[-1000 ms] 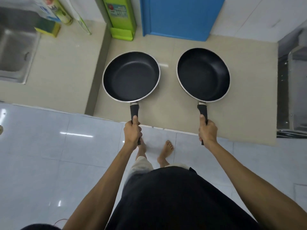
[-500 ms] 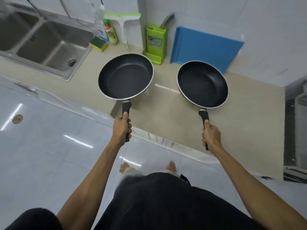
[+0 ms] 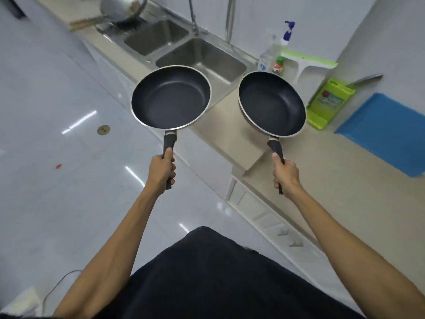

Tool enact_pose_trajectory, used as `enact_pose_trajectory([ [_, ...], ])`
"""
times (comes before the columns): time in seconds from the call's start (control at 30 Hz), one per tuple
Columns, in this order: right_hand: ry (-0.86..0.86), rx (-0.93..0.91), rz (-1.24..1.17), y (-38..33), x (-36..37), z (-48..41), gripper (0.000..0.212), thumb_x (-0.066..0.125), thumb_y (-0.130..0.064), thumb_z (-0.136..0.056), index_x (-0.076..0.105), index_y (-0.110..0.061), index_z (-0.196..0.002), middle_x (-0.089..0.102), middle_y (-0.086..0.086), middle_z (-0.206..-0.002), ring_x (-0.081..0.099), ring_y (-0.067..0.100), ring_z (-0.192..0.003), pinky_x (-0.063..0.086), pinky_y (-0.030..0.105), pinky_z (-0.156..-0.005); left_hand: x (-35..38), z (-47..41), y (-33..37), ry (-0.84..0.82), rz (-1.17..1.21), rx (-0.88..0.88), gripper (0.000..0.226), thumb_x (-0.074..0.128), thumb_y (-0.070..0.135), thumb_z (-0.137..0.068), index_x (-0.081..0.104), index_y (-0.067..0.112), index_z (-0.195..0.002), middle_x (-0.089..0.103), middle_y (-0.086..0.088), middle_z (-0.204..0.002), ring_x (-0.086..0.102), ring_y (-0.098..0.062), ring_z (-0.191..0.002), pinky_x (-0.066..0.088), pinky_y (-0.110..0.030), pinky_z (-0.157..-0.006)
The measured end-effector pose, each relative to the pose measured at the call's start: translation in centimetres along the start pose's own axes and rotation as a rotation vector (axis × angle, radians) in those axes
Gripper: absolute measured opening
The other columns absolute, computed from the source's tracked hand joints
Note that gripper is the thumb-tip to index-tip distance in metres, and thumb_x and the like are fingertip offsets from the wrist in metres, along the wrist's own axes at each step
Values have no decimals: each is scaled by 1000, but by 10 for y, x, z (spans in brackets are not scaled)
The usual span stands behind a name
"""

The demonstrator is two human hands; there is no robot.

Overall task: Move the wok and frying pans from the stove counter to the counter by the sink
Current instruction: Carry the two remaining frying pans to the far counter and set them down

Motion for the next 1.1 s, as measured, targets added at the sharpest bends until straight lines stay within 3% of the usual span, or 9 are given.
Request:
enact_pose_trajectory([
  [0.27,-116,-88,104,-101,159,-12,53,47,-62,-94,56,-14,-74,52,4,-55,42,14,-30,35,24,-35,-153,-72,11,170,49,-38,38,43,46,-97,54,12,-88,44,0,-61,36,-12,-37,30,-20,-33],
  [0.7,-273,-196,255,-256,375,-112,50,47,-60,-95,54,-15,-75,47,2,-51,40,16,-32,34,27,-38,-271,-243,41,311,87,-130,42,44,45,-96,60,7,-98,48,-5,-66,38,-18,-39,31,-22,-42],
  [1.1,-355,-344,393,-434,572,-205,59,45,-70,-85,54,-15,-65,49,0,-42,47,22,-33,40,34,-43,-409,-404,123,466,74,-121,37,47,48,-94,48,14,-79,48,-6,-65,39,-16,-38,33,-23,-37],
])
Point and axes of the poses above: each hand's wrist, its own z-axis away from the middle knuckle, its own x-axis out of the palm, y = z × x, the point moved 8 cm from there along -z, towards the middle knuckle
